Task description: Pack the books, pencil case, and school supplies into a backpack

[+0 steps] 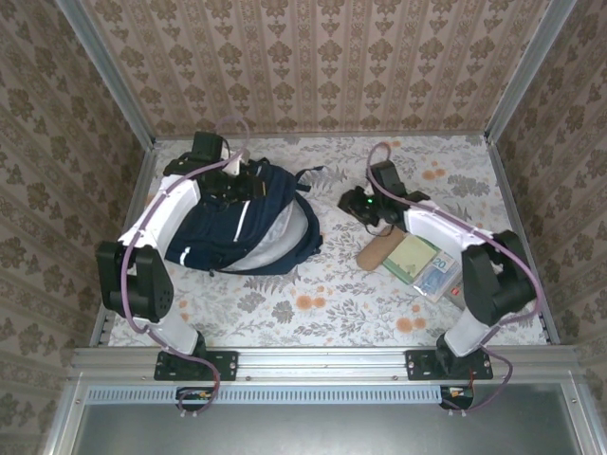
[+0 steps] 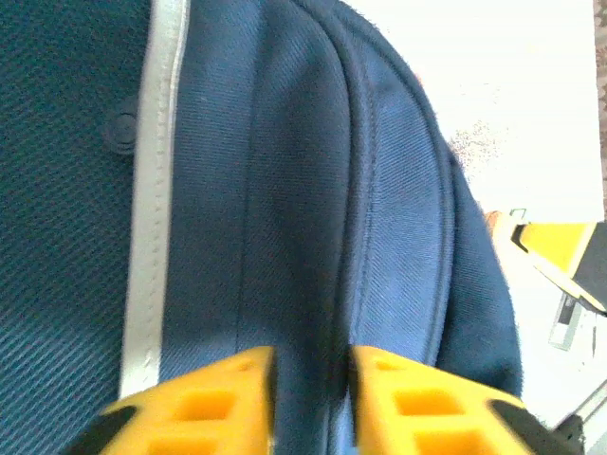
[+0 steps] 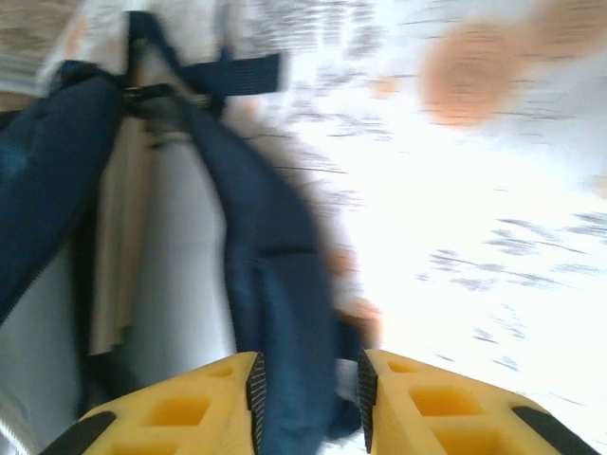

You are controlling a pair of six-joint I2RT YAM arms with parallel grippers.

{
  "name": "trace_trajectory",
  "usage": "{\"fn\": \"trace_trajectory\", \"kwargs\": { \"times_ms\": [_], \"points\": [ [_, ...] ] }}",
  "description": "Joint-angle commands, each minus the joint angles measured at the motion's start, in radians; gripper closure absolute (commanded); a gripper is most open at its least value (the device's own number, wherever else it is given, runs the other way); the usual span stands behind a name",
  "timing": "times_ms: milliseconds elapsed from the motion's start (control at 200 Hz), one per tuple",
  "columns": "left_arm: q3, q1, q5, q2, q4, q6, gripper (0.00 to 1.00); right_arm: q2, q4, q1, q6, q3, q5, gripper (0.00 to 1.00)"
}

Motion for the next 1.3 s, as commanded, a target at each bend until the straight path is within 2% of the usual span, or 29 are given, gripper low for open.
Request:
{"fn": "trace_trajectory", "kwargs": {
  "times_ms": [0, 75, 150, 210, 480, 715, 1055, 1295],
  "points": [
    [-0.002, -0.014, -0.038, -0.008, 0.017, 0.017, 0.71, -0.104, -0.177, -0.058, -0.114, -0.092, 0.128, 0.62],
    [0.006, -0.027, -0.051, -0.007, 0.016, 0.013, 0.70, -0.155, -0.232, -0.107, -0.132, -0.138, 0.158, 0.61],
    [0.015, -0.040, -0.067, -0.011, 0.013, 0.009, 0.58, -0.197, -0.276, -0.162, -0.143, -0.183, 0.174, 0.61],
    [0.015, -0.048, -0.077, -0.019, 0.018, 0.003, 0.55, -0.223, -0.294, -0.192, -0.153, -0.222, 0.174, 0.61],
    [0.023, -0.079, -0.069, -0.018, 0.049, -0.024, 0.54, -0.290, -0.410, -0.204, -0.149, -0.325, 0.255, 0.62],
    [-0.002, -0.094, -0.065, -0.020, 0.073, -0.034, 0.54, -0.354, -0.437, -0.205, -0.119, -0.397, 0.294, 0.59],
    [-0.012, -0.095, -0.056, -0.017, 0.086, -0.035, 0.53, -0.159, -0.273, -0.199, -0.111, -0.389, 0.107, 0.56],
    [-0.018, -0.098, -0.047, -0.012, 0.099, -0.046, 0.53, -0.099, -0.169, -0.107, -0.044, -0.312, 0.017, 0.53]
  ]
}}
